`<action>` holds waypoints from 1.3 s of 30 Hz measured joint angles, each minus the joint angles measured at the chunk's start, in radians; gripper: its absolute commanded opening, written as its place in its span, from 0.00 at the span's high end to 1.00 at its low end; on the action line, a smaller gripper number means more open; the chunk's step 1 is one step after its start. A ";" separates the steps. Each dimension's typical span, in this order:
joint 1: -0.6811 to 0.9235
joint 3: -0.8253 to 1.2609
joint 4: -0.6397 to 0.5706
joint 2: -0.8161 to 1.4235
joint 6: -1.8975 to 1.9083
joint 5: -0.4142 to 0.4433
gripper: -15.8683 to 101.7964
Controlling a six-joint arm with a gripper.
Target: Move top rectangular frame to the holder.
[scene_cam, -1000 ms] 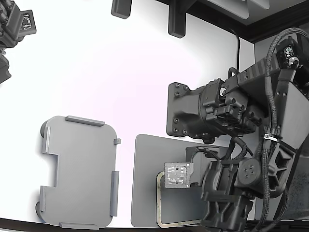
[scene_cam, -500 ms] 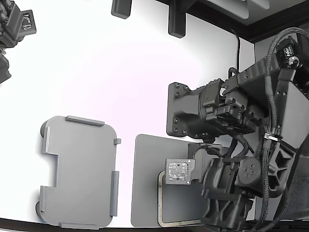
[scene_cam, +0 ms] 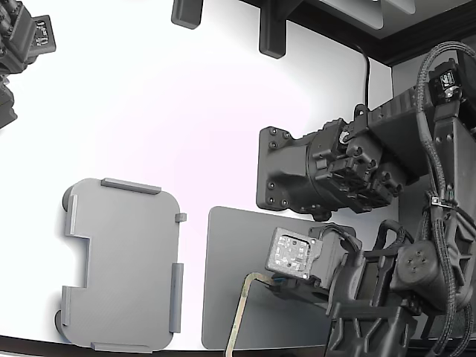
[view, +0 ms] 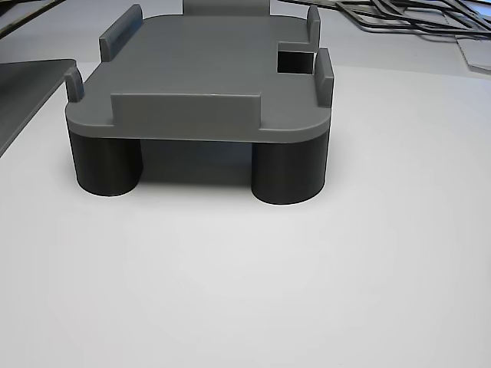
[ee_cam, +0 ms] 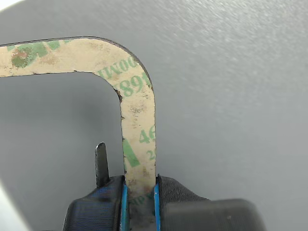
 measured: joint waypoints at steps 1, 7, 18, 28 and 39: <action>-0.020 -0.028 0.005 0.000 0.031 0.006 0.96; -0.144 -0.144 0.035 -0.009 0.137 0.020 0.96; -0.365 -0.308 0.100 -0.195 0.414 0.074 0.96; -0.482 -0.485 0.100 -0.364 0.621 0.120 0.96; -0.569 -0.554 0.074 -0.410 0.680 0.038 0.96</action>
